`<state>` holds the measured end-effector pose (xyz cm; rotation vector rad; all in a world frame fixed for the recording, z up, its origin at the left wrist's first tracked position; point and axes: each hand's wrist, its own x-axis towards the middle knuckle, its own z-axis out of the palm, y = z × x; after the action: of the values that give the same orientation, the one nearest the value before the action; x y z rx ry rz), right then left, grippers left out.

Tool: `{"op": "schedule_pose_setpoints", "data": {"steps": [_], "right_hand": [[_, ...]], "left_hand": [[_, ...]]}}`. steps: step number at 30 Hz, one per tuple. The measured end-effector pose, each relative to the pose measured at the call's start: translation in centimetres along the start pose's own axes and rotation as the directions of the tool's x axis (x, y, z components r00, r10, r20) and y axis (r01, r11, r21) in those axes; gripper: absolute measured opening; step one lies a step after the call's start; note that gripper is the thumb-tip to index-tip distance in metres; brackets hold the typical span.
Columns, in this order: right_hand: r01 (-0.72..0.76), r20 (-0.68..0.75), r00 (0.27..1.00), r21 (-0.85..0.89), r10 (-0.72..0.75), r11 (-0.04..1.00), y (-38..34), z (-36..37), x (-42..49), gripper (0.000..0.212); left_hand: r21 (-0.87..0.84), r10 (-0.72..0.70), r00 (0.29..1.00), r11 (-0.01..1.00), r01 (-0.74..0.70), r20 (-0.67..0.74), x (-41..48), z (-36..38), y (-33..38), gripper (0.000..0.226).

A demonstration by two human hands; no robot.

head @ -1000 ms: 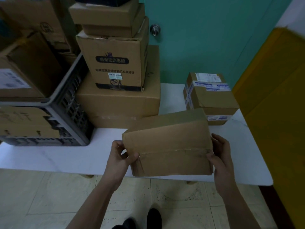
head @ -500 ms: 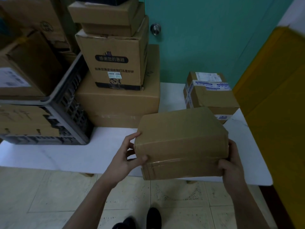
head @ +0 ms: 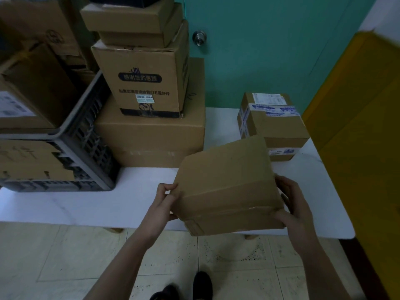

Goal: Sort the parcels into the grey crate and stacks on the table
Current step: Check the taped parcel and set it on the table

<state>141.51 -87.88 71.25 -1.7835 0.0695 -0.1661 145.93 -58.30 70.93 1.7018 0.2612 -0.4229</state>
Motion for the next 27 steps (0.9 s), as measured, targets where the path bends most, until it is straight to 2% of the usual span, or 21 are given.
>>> {"op": "schedule_pose_setpoints", "data": {"steps": [3, 6, 9, 12, 13, 15, 18, 19, 20, 22, 24, 27], "right_hand": [[0.046, 0.028, 0.999, -0.079, -0.044, 0.996, -0.7, 0.2, 0.3, 0.075], [0.058, 0.031, 0.998, -0.122, -0.055, 0.991, -0.7, 0.2, 0.5, 0.078], [0.051, 0.037, 0.998, -0.156, -0.045, 0.986, -0.7, 0.2, 0.4, 0.077], [0.087, 0.07, 0.995, -0.222, -0.073, 0.971, -1.5, 0.9, 0.1, 0.076], [0.107, 0.091, 0.992, -0.254, -0.086, 0.961, -2.1, 1.3, 0.1, 0.076], [0.161, 0.154, 0.981, -0.325, -0.116, 0.932, -3.0, 2.5, -0.1, 0.077], [0.234, 0.185, 0.967, -0.381, -0.174, 0.895, -3.2, 4.2, -0.5, 0.073], [0.232, 0.163, 0.97, -0.371, -0.182, 0.899, -3.0, 4.7, -0.7, 0.07], [0.208, 0.136, 0.976, -0.337, -0.171, 0.918, -2.8, 5.2, -0.8, 0.071], [0.067, 0.087, 0.995, -0.22, -0.049, 0.973, -3.2, 5.9, -0.8, 0.083], [-0.08, 0.077, 0.993, -0.133, 0.091, 0.988, -3.6, 6.3, -0.6, 0.104], [-0.146, 0.042, 0.988, -0.1, 0.151, 0.984, -4.5, 6.2, -0.4, 0.117]], "left_hand": [[0.041, -0.026, 0.999, 0.999, 0.028, -0.038, 0.0, 0.4, 0.0, 0.035], [0.063, -0.045, 0.998, 0.997, 0.048, -0.053, -0.2, 0.7, 0.1, 0.037], [0.093, -0.075, 0.995, 0.992, 0.08, -0.06, -0.2, 0.7, 0.1, 0.034], [0.234, -0.002, 0.995, 0.972, 0.025, -0.1, -0.3, 0.3, 0.5, 0.018], [0.276, 0.069, 0.995, 0.96, -0.045, -0.078, -0.5, 0.2, 0.7, 0.021], [0.34, 0.172, 0.985, 0.928, -0.155, -0.019, -0.5, 0.2, 1.3, 0.045], [0.273, 0.169, 0.986, 0.948, -0.164, 0.005, -0.7, 0.2, 2.2, 0.036], [0.24, 0.148, 0.989, 0.96, -0.146, 0.01, -0.6, 0.0, 2.3, 0.055], [0.217, 0.123, 0.992, 0.968, -0.129, 0.038, -0.6, -0.3, 2.3, 0.076], [0.213, 0.096, 0.993, 0.971, -0.11, 0.075, -0.6, -0.6, 2.5, 0.096], [0.212, 0.078, 0.995, 0.973, -0.09, 0.064, -0.8, -0.6, 2.9, 0.094], [0.144, 0.095, 0.994, 0.984, -0.101, 0.046, -1.0, -0.3, 3.7, 0.073]]}}
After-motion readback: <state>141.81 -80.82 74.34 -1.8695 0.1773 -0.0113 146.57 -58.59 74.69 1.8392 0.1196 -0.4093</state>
